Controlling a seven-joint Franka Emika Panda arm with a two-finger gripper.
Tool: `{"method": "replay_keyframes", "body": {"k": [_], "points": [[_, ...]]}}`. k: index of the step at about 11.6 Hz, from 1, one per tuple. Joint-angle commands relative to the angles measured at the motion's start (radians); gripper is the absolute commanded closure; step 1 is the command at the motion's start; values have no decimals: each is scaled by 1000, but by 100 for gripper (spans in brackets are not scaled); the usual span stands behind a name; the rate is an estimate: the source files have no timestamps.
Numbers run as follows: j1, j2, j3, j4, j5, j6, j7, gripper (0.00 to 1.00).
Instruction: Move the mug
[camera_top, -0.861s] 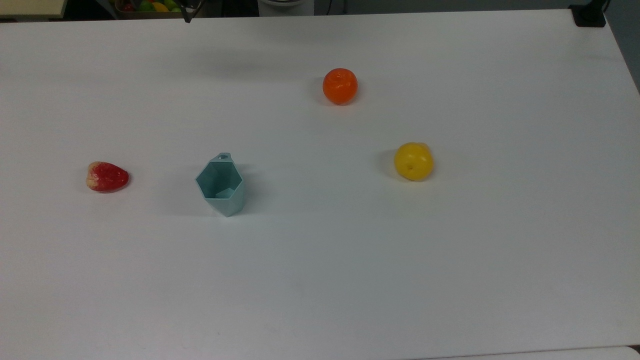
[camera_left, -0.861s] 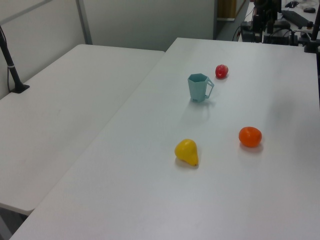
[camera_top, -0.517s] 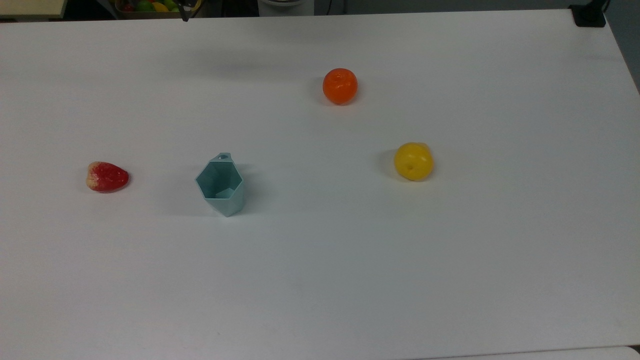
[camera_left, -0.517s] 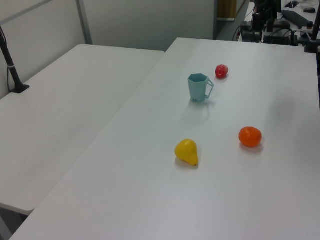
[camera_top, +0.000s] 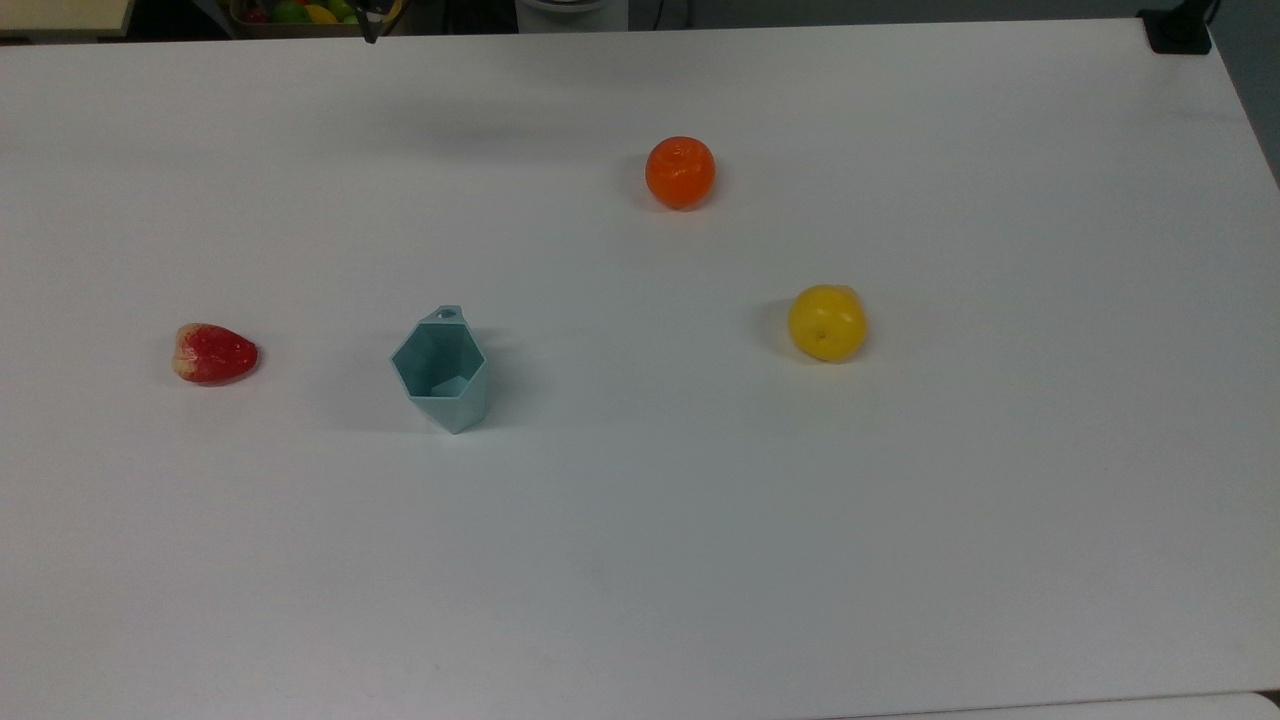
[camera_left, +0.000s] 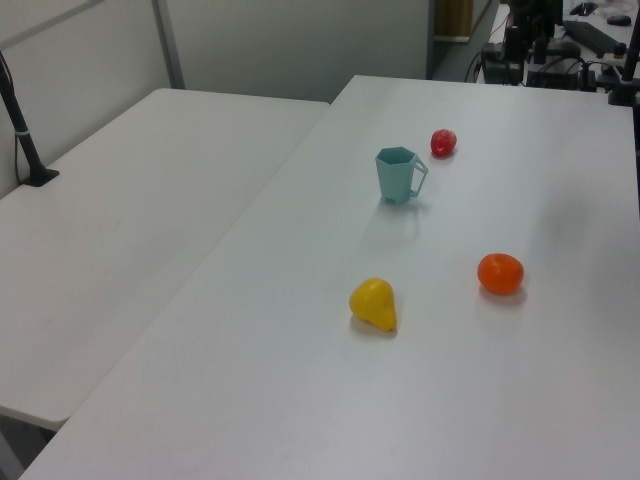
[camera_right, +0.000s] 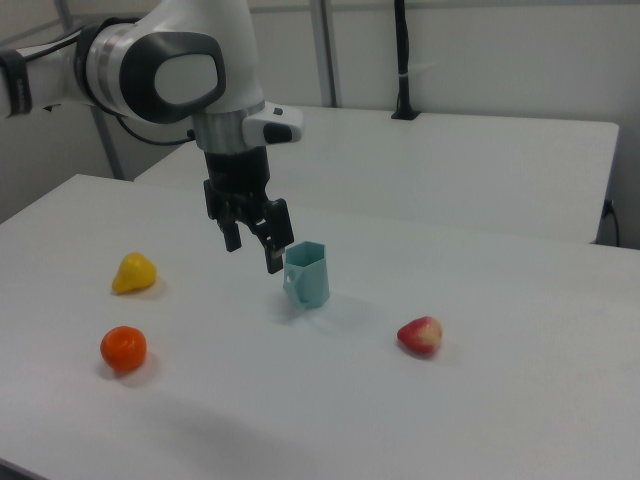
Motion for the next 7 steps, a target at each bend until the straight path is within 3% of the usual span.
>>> {"method": "replay_keyframes", "body": {"k": [1, 4, 7], "points": [[13, 39, -7, 29, 6, 7, -36, 0], [21, 125, -6, 78, 76, 116, -36, 0], [28, 199, 1, 75, 84, 220, -56, 0]]}}
